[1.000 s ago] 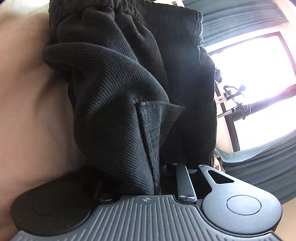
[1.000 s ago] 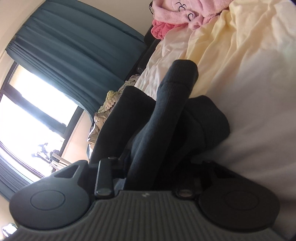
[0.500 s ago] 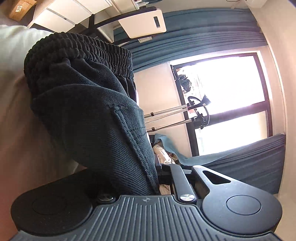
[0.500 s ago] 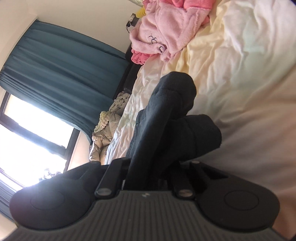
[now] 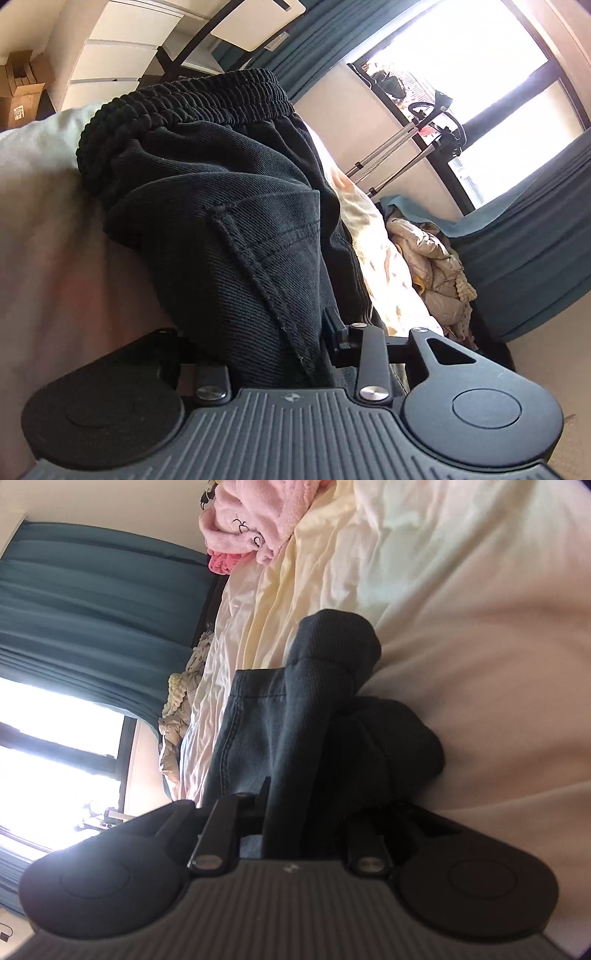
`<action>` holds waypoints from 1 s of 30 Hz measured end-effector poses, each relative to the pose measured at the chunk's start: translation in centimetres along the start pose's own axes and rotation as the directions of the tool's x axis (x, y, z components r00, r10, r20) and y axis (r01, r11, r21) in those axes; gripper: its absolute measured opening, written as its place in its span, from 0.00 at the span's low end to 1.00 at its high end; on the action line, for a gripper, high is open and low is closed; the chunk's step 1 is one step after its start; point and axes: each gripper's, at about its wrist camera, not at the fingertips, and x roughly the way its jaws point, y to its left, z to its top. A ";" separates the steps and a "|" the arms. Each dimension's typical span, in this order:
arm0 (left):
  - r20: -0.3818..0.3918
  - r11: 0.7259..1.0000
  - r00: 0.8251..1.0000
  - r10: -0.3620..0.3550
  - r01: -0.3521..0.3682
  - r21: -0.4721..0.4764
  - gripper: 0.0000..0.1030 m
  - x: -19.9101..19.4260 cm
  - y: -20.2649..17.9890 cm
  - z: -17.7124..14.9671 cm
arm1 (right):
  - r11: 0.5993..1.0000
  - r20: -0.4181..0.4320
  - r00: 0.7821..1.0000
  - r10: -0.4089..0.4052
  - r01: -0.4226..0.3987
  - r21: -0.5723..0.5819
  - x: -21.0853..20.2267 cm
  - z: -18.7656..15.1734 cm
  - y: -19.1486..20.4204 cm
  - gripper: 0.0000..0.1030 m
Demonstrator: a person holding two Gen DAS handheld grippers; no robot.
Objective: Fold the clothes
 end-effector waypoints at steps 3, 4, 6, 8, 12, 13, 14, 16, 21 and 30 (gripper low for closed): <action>0.011 0.996 0.999 0.046 -0.046 0.074 0.77 -1.2 -1.5 -0.6 | 1.000 -0.015 1.000 0.006 -0.006 -0.022 0.6 0.2 -0.2 0.23; 0.020 0.992 0.998 0.065 -0.067 0.106 0.78 -1.4 -2.6 -1.1 | 0.999 -0.020 1.000 0.006 -0.006 -0.034 0.8 0.4 -0.1 0.24; 0.043 0.982 0.996 0.081 -0.087 0.167 0.81 -1.8 -4.7 -2.0 | 0.998 -0.034 0.999 0.013 -0.015 -0.062 1.5 0.8 0.0 0.27; 0.087 0.970 0.993 0.084 -0.101 0.220 0.83 -1.5 -6.9 -2.6 | 0.995 -0.050 0.998 0.027 -0.031 -0.093 2.4 1.3 0.0 0.28; 0.161 0.958 0.984 0.074 -0.115 0.262 0.84 -1.8 -8.6 -4.6 | 0.991 -0.066 0.997 0.048 -0.056 -0.124 3.7 1.9 0.1 0.29; 0.185 0.958 0.980 0.077 -0.124 0.258 0.83 -1.9 -8.8 -4.7 | 0.989 -0.066 0.997 0.051 -0.059 -0.134 3.9 2.0 0.3 0.29; 0.210 0.958 0.974 0.080 -0.133 0.253 0.83 -2.1 -9.0 -4.9 | 0.988 -0.065 0.996 0.053 -0.062 -0.145 4.2 2.0 0.4 0.29; 0.276 0.954 0.959 0.065 -0.141 0.265 0.83 -2.7 -9.4 -5.2 | 0.983 -0.064 0.996 0.056 -0.067 -0.172 4.6 2.1 0.7 0.30; 0.323 0.921 0.946 -0.012 -0.116 0.373 0.84 -4.3 -11.3 -6.9 | 0.979 -0.046 0.997 0.061 -0.068 -0.192 5.3 2.2 1.1 0.30; 0.161 0.777 0.986 -0.040 -0.070 0.626 0.84 3.2 -17.1 -10.0 | 0.971 0.016 0.999 0.033 -0.029 -0.236 4.9 2.0 2.1 0.24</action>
